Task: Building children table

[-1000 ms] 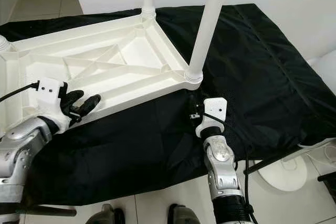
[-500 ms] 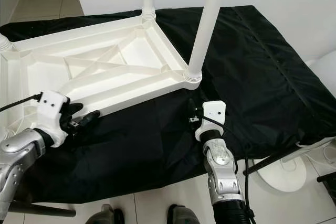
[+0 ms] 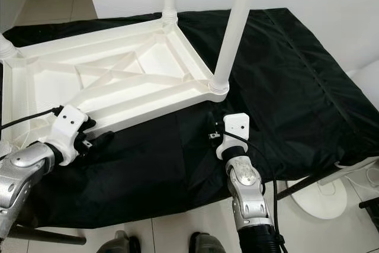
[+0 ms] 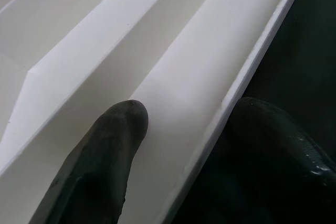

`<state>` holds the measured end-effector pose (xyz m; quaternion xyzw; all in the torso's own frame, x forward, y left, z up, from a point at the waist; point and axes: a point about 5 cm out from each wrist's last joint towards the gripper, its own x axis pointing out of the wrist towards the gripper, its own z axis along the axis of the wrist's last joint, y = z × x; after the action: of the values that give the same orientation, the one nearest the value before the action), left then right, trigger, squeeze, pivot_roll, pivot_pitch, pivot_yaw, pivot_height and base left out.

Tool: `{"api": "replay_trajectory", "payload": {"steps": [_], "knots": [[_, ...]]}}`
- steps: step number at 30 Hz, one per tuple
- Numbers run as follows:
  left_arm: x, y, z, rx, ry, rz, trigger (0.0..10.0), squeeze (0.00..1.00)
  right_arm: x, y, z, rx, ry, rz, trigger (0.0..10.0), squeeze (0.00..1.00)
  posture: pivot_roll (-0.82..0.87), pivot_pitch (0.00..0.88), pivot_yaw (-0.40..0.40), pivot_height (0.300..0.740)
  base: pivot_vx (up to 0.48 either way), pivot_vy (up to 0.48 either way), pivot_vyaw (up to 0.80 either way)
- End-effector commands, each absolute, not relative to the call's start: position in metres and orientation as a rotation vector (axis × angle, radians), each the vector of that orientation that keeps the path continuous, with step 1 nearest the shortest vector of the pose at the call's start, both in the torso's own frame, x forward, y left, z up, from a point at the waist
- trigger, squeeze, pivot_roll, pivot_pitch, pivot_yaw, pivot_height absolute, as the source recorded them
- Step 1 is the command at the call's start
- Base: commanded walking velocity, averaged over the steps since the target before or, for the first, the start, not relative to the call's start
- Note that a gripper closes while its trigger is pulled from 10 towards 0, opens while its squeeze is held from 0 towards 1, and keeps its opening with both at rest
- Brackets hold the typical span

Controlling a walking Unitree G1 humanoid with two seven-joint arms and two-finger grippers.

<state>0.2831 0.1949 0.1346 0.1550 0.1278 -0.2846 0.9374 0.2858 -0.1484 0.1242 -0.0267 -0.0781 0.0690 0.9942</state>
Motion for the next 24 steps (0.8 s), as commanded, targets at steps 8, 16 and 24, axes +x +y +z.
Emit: {"api": "replay_trajectory", "payload": {"steps": [8, 16, 24], "knots": [[0.265, 0.165, 0.13, 0.312, 0.257, -0.812, 3.7, 0.0, 0.288, -0.146, 0.119, -0.074, -0.127, 0.15, 10.0, 0.0, -0.03, 0.091, 0.01, 0.74, 0.0, 0.0, 0.0], [0.25, 0.135, 0.129, 0.268, 0.233, -0.949, 3.3, 0.0, 0.288, -0.14, 0.117, -0.079, -0.125, 0.167, 10.0, 0.0, -0.02, 0.094, 0.011, 0.74, 0.0, 0.0, 0.0], [0.25, 0.114, 0.127, 0.275, 0.197, -0.972, 10.0, 0.0, 0.29, -0.139, 0.118, -0.084, -0.126, 0.169, 10.0, 0.0, -0.02, 0.092, 0.014, 0.74, 0.0, 0.0, 0.0]]}}
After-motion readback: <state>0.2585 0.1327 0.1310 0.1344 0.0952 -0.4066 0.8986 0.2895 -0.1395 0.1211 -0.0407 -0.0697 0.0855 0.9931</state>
